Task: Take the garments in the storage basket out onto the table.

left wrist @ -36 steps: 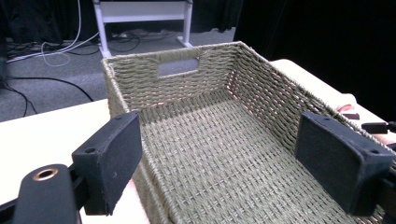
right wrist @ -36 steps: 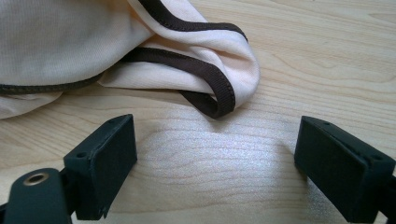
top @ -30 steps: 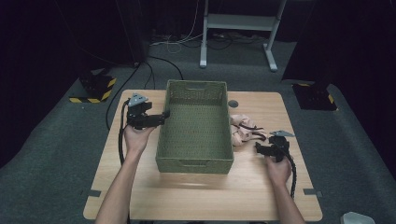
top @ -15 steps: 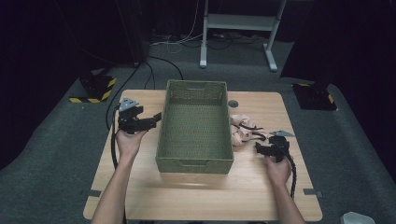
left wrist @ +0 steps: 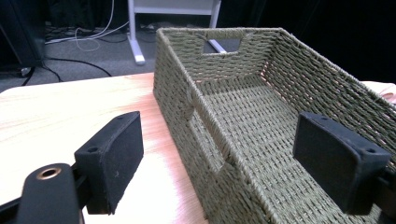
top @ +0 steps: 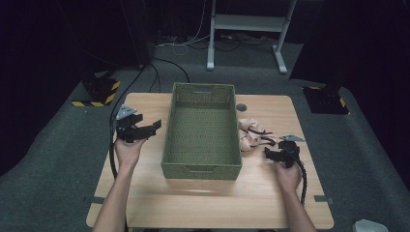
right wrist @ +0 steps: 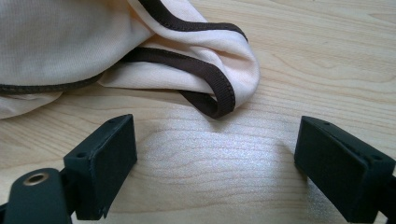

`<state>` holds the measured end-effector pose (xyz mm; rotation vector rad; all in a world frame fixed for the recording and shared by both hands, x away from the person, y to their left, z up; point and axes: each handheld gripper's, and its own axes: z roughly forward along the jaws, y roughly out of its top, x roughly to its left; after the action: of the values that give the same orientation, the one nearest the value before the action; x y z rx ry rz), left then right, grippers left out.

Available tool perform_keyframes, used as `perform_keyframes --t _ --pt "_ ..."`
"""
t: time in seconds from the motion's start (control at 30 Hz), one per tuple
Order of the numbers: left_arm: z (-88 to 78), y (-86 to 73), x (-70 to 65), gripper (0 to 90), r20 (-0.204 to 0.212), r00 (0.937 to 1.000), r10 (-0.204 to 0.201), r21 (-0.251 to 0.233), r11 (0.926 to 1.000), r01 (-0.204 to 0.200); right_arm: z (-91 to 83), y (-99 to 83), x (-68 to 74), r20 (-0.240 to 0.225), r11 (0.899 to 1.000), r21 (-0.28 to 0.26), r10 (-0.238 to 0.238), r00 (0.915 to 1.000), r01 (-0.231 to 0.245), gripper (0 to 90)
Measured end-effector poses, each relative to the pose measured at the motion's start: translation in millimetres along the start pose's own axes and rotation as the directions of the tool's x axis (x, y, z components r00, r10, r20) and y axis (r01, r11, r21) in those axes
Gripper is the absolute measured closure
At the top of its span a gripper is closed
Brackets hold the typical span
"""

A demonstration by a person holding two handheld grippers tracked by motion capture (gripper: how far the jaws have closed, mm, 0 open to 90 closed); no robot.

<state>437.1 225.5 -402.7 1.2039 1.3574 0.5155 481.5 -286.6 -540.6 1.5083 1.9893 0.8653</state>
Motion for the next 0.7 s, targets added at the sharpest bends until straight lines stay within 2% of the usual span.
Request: perform_keyframes --t 0.07,0.2,0.57,0.7 --pt "-1.2 -0.8 1.8 16.5 -0.003 1.0 0.001 0.003 1.0 -0.001 0.0 0.0 0.0 0.0 1.0 0.0 0.0 1.0 0.0 12.6" --pt "-2.5 -2.0 4.9 16.9 -0.009 0.9997 -0.022 0.0 0.9998 0.022 0.0 0.0 0.0 0.0 1.0 0.0 0.0 1.0 0.0 12.6" --pt "-8.3 -5.4 12.4 17.1 -0.019 0.9993 -0.033 -0.008 0.9994 0.033 0.0 0.0 0.0 0.0 1.0 0.0 0.0 1.0 0.0 12.6" --pt "-11.3 -8.8 18.1 17.0 -0.04 0.9986 -0.035 -0.011 0.9993 0.035 0.0 0.0 0.1 0.0 1.0 0.0 0.0 1.0 0.0 12.6"
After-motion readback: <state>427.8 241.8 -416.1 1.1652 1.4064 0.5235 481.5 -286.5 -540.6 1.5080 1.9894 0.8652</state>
